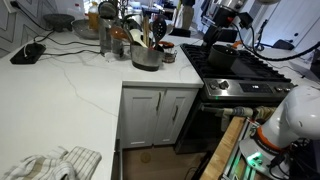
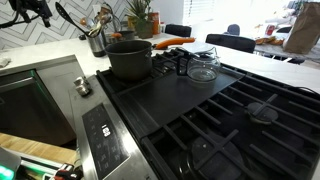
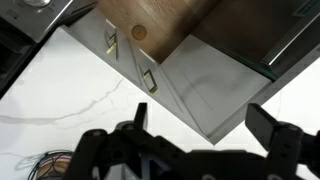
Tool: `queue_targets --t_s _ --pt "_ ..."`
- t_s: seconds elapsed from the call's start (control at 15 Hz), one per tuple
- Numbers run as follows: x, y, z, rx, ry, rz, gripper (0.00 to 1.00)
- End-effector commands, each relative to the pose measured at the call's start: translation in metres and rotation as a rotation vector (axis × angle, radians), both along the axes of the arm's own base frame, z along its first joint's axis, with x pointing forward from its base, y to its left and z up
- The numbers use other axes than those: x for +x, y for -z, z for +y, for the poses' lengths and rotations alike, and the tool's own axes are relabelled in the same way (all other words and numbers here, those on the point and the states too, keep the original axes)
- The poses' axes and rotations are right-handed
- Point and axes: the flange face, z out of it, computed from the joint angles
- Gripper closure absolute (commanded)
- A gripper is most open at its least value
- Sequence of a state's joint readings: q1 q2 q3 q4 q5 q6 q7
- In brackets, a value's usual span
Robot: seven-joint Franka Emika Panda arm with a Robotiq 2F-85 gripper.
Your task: Move the pot to the plate in from
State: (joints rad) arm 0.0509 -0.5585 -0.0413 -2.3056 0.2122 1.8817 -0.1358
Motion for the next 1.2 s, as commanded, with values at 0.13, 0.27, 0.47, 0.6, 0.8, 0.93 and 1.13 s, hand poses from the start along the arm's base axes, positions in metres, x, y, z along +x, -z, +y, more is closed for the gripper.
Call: queue_targets --t_s 0.13,0.27,0.47,0.6,0.8,0.93,1.13 --pt "-0.016 0.0 -0.029 0.002 0.048 -0.033 0.0" --pt "-0.018 0.001 -0.033 0.01 0.057 -0.055 0.0" --pt "-0.019 0.007 -0.039 0.008 0.082 -0.07 0.0" --pt "-0.018 0.011 -0.046 0.002 0.096 -0.091 0.0" --pt "-0.023 0.012 -0.074 -0.039 0.119 -0.095 0.0" --pt "-0.028 0.009 -0.098 -0.068 0.137 -0.085 0.0" --pt "-0.035 0.006 -0.136 -0.138 0.158 -0.06 0.0"
